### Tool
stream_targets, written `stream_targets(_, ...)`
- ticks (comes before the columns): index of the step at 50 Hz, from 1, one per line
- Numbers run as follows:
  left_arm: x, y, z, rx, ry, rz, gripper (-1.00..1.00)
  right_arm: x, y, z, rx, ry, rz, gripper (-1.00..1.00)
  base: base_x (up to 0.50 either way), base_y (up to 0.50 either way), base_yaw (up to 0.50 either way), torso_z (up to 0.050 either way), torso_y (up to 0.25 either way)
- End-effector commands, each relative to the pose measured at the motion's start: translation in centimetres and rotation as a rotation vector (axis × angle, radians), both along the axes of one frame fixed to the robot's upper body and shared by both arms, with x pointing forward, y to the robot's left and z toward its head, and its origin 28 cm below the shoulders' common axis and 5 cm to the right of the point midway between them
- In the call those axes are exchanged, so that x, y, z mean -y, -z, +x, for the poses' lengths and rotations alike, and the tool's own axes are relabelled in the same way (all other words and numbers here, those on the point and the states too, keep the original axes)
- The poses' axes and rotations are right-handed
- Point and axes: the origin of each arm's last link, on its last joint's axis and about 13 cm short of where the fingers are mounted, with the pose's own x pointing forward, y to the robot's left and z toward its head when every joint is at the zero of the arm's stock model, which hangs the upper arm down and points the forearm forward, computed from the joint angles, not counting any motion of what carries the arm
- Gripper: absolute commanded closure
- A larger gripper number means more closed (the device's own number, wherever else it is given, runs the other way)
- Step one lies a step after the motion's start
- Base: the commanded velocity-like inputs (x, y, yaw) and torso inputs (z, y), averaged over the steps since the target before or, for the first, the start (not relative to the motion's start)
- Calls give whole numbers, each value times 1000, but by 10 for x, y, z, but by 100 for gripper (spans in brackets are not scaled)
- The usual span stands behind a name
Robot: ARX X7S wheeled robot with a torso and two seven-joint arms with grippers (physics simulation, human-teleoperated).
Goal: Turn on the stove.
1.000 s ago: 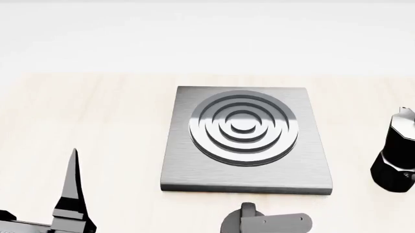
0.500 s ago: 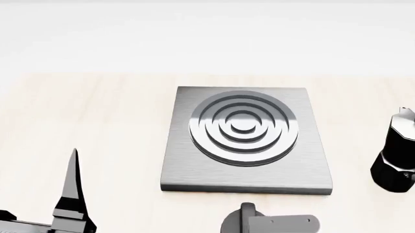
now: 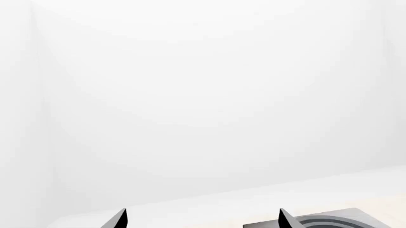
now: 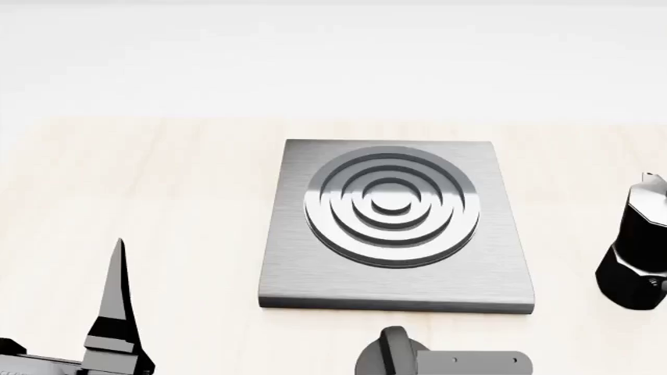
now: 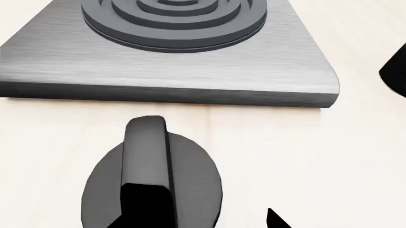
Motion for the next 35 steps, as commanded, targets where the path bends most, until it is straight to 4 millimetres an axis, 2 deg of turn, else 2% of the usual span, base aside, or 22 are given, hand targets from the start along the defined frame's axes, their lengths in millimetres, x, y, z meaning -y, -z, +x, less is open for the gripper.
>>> stream_targets(1, 0, 0, 0, -1, 0, 1, -100, 12, 1, -1, -4, 66, -60, -100, 0, 0, 0, 0, 0)
stream_targets(35, 0, -1, -1, 1, 0, 1, -100, 21, -5, -3, 32, 159, -66, -100, 0, 0, 0, 0, 0)
